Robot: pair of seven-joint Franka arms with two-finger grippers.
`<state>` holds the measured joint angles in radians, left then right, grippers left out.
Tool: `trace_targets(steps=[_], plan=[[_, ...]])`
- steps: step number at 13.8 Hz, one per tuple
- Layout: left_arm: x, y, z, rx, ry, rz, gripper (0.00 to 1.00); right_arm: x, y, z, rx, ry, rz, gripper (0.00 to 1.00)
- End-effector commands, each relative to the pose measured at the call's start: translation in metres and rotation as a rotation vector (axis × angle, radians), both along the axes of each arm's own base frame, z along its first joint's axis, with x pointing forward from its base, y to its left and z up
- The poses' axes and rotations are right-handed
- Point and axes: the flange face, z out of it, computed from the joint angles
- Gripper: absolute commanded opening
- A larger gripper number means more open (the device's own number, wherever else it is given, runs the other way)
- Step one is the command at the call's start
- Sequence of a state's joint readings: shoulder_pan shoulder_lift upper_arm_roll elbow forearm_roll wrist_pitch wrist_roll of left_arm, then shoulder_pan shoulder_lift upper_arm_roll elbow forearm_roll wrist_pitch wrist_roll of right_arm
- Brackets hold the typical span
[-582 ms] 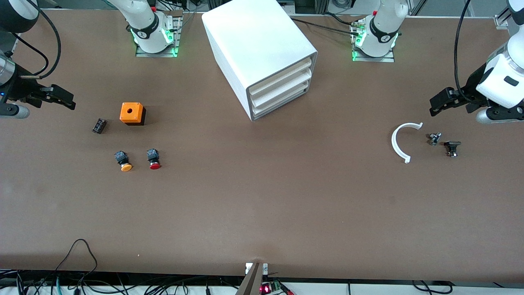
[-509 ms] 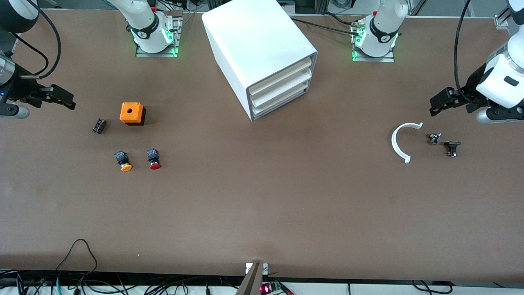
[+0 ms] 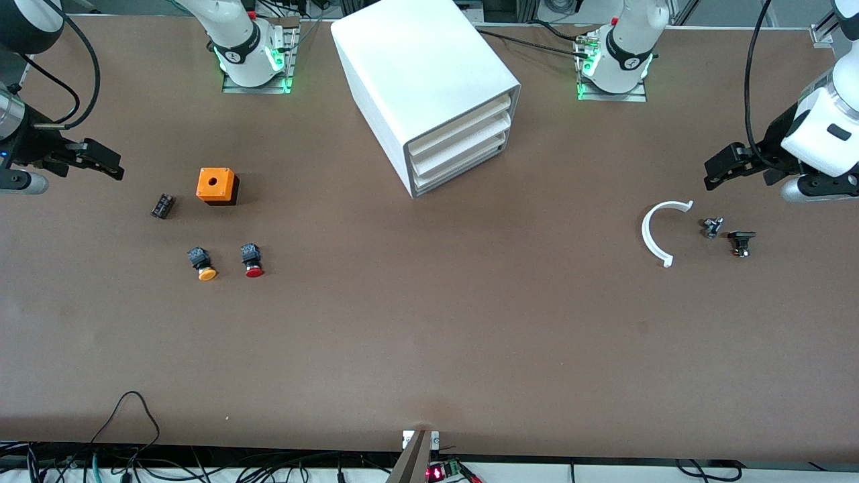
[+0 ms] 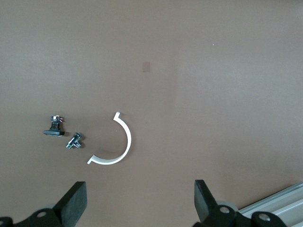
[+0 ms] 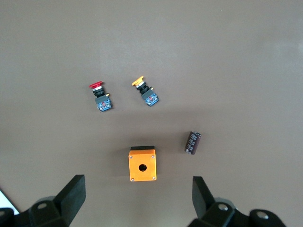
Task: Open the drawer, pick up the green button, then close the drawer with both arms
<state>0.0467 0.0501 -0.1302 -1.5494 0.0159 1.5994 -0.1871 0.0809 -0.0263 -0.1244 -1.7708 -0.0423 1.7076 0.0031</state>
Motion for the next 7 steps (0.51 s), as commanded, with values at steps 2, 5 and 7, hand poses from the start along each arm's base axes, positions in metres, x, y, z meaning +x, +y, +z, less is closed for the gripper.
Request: trace_targets(steps=[2,5,7], plan=[[-0.001,-0.001,0.007,-0.026,-0.004,-0.023,1.0,-0.008,0.001,0.002,0.004,-0.003,0.001,1.0],[0.005,-0.002,-0.005,-0.021,0.018,-0.058,1.0,-0.008,0.001,0.002,0.004,-0.002,0.001,1.0],[0.008,0.001,-0.01,-0.026,0.026,-0.046,1.0,-0.008,0.001,0.002,0.004,-0.002,0.001,1.0]])
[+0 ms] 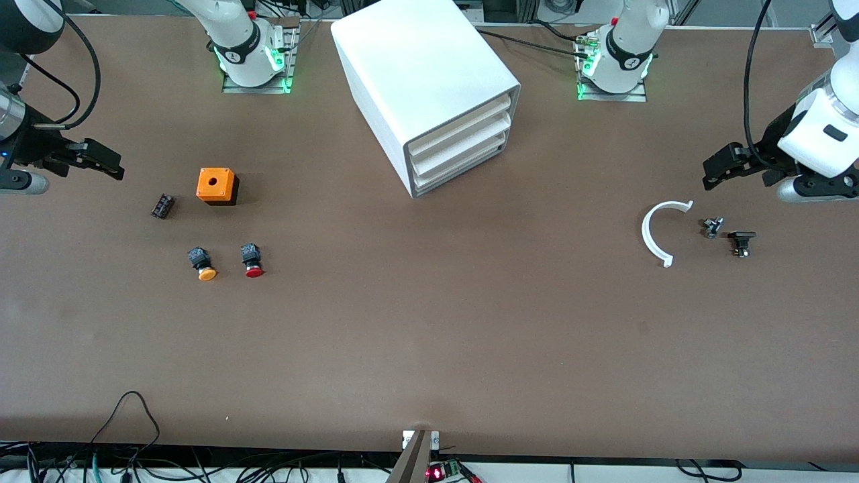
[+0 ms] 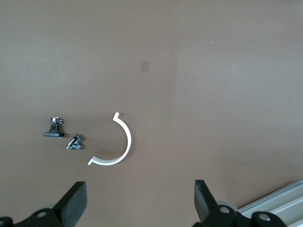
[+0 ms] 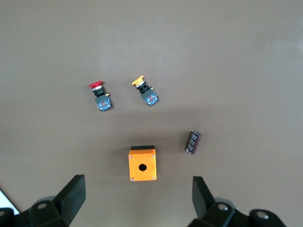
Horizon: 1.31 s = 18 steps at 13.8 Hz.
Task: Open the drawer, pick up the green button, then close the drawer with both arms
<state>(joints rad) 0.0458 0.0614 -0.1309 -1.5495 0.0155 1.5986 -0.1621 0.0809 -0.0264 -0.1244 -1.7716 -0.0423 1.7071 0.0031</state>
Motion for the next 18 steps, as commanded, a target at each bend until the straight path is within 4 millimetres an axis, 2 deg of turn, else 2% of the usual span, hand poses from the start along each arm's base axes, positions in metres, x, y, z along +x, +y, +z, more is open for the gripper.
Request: trace_targets(steps=[1,3,5,7,9,10,11,13,14,16,17,18], plan=[[0.003,0.002,-0.005,-0.024,0.026,-0.015,1.0,-0.008,0.001,0.002,0.004,-0.003,0.002,1.0],[0.003,0.003,-0.006,-0.046,0.031,-0.011,1.0,-0.008,0.001,0.002,0.004,-0.003,0.004,1.0],[0.004,0.001,-0.019,-0.069,0.063,-0.01,1.0,-0.008,0.001,0.002,0.004,-0.001,0.004,1.0],[0.004,-0.002,-0.042,-0.082,0.14,-0.024,1.0,-0.008,0.0,0.002,0.005,-0.001,0.002,1.0],[0.0,-0.008,-0.093,-0.101,0.279,-0.032,1.0,-0.008,0.0,0.002,0.005,-0.003,0.0,1.0],[-0.001,-0.013,-0.107,-0.142,0.314,-0.052,1.0,-0.008,0.0,0.002,0.005,-0.003,-0.001,1.0],[-0.001,-0.021,-0.132,-0.187,0.363,-0.088,1.0,-0.007,0.0,0.002,0.005,-0.003,-0.003,1.0],[0.009,-0.039,-0.194,-0.313,0.459,-0.108,1.0,-0.007,0.001,0.002,0.003,-0.005,-0.001,1.0],[0.007,-0.049,-0.22,-0.359,0.489,-0.122,1.0,-0.007,0.0,0.002,0.005,-0.006,-0.003,1.0],[-0.01,-0.068,-0.269,-0.505,0.524,-0.153,1.0,-0.004,0.001,0.001,0.005,-0.009,-0.001,1.0],[-0.024,-0.077,-0.298,-0.634,0.556,-0.169,1.0,-0.002,0.002,0.001,0.012,-0.011,-0.003,1.0],[-0.033,-0.083,-0.319,-0.735,0.55,-0.179,1.0,-0.001,0.005,0.001,0.028,-0.01,-0.004,1.0]])
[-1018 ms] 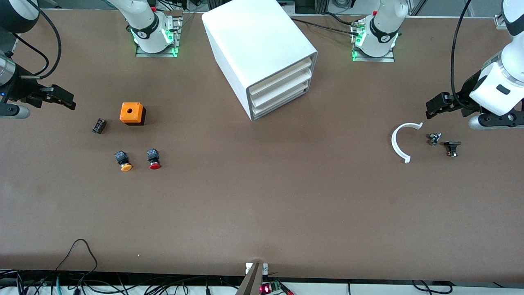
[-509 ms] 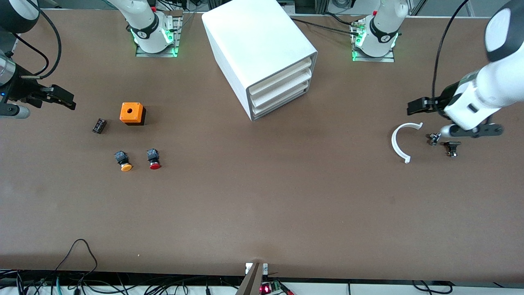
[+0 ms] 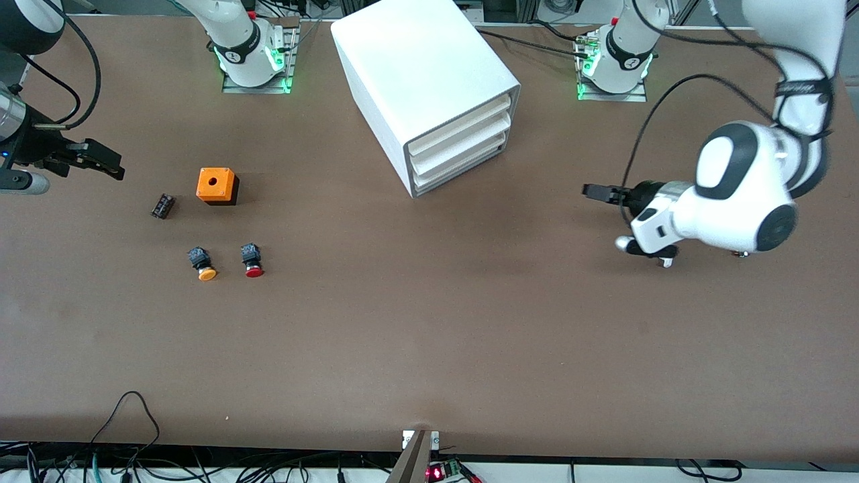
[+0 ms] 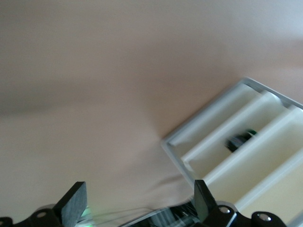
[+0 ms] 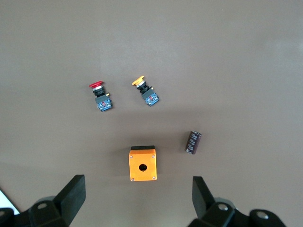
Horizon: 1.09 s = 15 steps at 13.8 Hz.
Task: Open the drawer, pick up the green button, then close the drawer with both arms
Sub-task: 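Reach the left gripper to the white cabinet's drawer handle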
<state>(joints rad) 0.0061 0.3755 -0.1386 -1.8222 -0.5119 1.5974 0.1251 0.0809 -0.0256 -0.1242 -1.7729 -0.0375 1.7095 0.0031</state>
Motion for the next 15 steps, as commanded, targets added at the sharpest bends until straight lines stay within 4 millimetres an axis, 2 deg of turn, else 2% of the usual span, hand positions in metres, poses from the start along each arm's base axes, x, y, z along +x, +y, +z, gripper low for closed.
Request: trace_targets(steps=[1,4,6,7,9,11,13,15], plan=[[-0.032,-0.009,-0.048,-0.226,0.001,0.025,1.0,-0.001,0.006,0.003,0.031,-0.011,-0.003,1.0],[-0.049,-0.047,-0.072,-0.33,0.026,-0.008,1.0,0.0,0.011,0.004,0.031,-0.011,0.01,1.0],[-0.071,-0.069,-0.096,-0.387,0.071,0.009,1.0,0.003,0.022,-0.002,0.033,0.0,0.026,1.0],[-0.081,-0.073,-0.11,-0.415,0.053,-0.012,1.0,0.006,0.026,-0.01,0.049,0.014,0.026,1.0],[-0.098,-0.083,-0.132,-0.453,0.015,-0.035,0.99,0.011,0.046,-0.021,0.113,0.031,0.046,1.0],[-0.111,-0.103,-0.144,-0.453,0.016,-0.042,0.94,0.013,0.067,-0.024,0.111,0.034,0.088,1.0],[-0.118,-0.119,-0.147,-0.448,0.001,-0.051,0.88,0.014,0.08,-0.026,0.099,0.037,0.115,1.0],[-0.127,-0.128,-0.154,-0.443,0.013,-0.036,0.88,0.014,0.091,-0.027,0.055,0.039,0.136,1.0]])
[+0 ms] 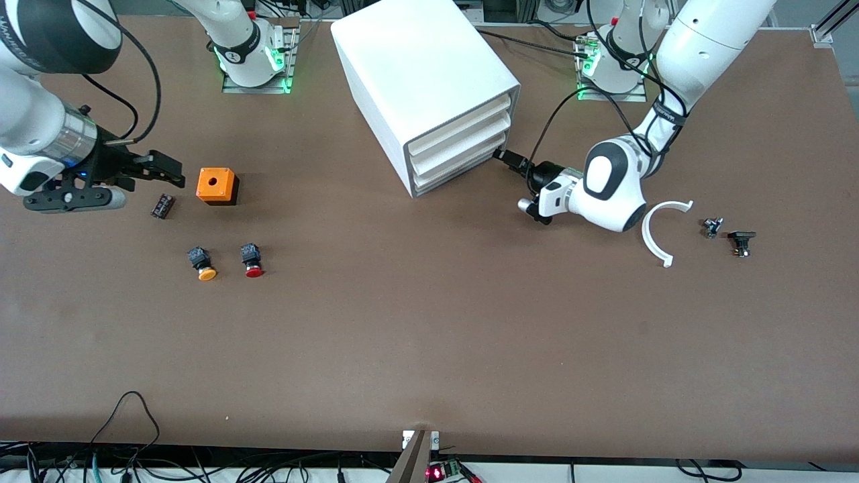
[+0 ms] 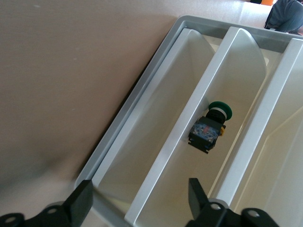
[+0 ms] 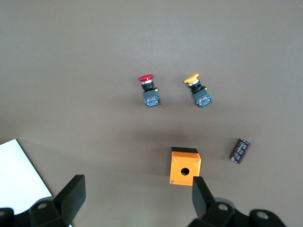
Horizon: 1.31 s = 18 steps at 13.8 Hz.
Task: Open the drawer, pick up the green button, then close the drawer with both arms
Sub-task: 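Pull the drawer open with the left gripper while the right gripper advances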
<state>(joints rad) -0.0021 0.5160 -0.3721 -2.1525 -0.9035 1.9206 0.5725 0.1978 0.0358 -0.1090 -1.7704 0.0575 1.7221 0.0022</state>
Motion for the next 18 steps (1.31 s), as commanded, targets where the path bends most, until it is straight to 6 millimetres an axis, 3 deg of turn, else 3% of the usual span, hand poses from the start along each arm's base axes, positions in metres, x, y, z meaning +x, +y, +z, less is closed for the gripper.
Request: trace_targets(steps=[1,8,9,10,11,12,13,16,18], plan=[[-0.014,-0.01,-0.006,-0.021,0.011,0.027,0.88,0.002,0.005,0.003,-0.03,-0.006,0.019,1.0],[-0.038,-0.044,-0.018,0.012,-0.015,0.047,0.77,0.005,0.013,-0.012,-0.035,0.024,0.049,1.0],[-0.037,-0.043,-0.018,0.011,-0.016,0.048,0.68,0.006,0.016,-0.014,-0.033,0.028,0.057,1.0],[-0.037,-0.043,-0.018,0.011,-0.017,0.049,0.44,0.008,0.023,-0.018,-0.033,0.034,0.071,1.0],[-0.036,-0.041,-0.017,0.012,-0.022,0.046,0.08,0.008,0.036,-0.023,-0.036,0.043,0.091,1.0],[-0.032,-0.037,-0.016,0.013,-0.033,0.047,0.0,0.007,0.044,-0.025,-0.038,0.05,0.1,1.0],[-0.024,-0.03,-0.015,0.017,-0.059,0.062,0.0,0.005,0.049,-0.025,-0.04,0.055,0.101,1.0],[0.037,0.024,0.0,0.023,-0.21,0.188,0.0,0.005,0.053,-0.027,-0.035,0.057,0.091,1.0],[0.064,0.056,0.008,0.045,-0.25,0.251,0.0,0.005,0.063,-0.028,-0.03,0.052,0.12,1.0]])
